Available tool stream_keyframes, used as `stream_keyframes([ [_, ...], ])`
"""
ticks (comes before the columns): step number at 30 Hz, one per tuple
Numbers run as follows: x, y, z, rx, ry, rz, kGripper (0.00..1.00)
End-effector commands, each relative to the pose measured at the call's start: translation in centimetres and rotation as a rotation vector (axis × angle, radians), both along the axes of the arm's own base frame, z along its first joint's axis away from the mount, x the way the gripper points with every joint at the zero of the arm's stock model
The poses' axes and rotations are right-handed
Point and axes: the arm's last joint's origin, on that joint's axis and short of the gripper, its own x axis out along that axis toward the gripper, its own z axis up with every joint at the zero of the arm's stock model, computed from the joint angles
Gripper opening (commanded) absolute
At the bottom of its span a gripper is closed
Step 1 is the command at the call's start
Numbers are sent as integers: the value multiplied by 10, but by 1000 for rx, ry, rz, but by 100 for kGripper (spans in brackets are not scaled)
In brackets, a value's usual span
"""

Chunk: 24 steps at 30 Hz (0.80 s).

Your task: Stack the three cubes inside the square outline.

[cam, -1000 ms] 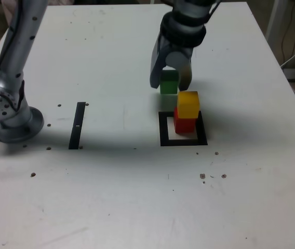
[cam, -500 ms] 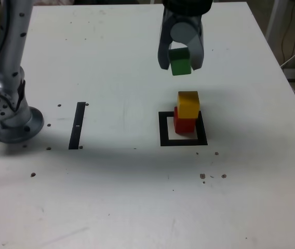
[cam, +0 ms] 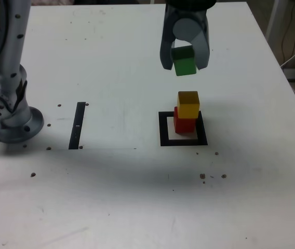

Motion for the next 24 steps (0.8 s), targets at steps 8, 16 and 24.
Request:
stream_keyframes([
  [8,6,-13,-11,-22,59,12,14],
  [16,11,-22,-18,-46,80,8,14],
  [24,16,-24,-21,-51,78,6,14],
])
